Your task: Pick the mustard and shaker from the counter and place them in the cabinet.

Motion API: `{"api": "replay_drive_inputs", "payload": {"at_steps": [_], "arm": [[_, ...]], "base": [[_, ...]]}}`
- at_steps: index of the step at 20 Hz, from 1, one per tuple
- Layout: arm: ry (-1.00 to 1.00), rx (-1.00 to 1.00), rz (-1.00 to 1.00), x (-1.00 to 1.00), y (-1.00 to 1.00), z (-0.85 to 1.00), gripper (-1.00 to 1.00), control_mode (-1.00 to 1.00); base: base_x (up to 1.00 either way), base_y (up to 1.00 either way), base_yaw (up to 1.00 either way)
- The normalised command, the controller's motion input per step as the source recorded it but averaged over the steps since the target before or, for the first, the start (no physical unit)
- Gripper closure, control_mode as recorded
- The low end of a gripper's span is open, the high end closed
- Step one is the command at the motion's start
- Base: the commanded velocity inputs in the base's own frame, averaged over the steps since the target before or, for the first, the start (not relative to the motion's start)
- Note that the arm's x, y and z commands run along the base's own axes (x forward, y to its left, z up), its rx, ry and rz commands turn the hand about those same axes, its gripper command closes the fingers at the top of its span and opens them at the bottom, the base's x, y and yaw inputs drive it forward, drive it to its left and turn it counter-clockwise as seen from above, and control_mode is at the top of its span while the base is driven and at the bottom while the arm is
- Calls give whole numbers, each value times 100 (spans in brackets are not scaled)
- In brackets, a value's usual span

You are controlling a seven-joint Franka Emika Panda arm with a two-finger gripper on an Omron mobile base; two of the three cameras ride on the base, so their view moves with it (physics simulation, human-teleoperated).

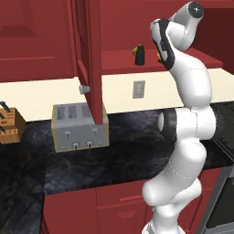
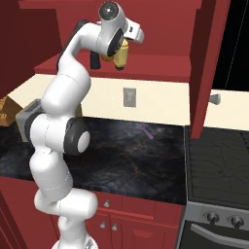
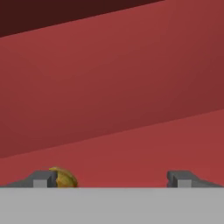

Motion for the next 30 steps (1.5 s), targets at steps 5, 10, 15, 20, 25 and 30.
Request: {"api": "replay_drive_inputs", "payload": {"at_steps": [5,10,15,20,25,30], "arm": [[-3,-2,0,34,15,-1,-100,-100],[-10,-1,0,11,1,2,-100,-100],[-16,0,1,0,-4,7,-100,-100],[-24,0,3,-16,-37,1,-100,-100],[-27,0,4,-66,-62,0,-100,-100],[-32,3,5,-100,-32,-2,-100,-100]], "base": [[0,0,0],[0,0,0],[0,0,0],[0,0,0],[0,0,0],[0,0,0]]}}
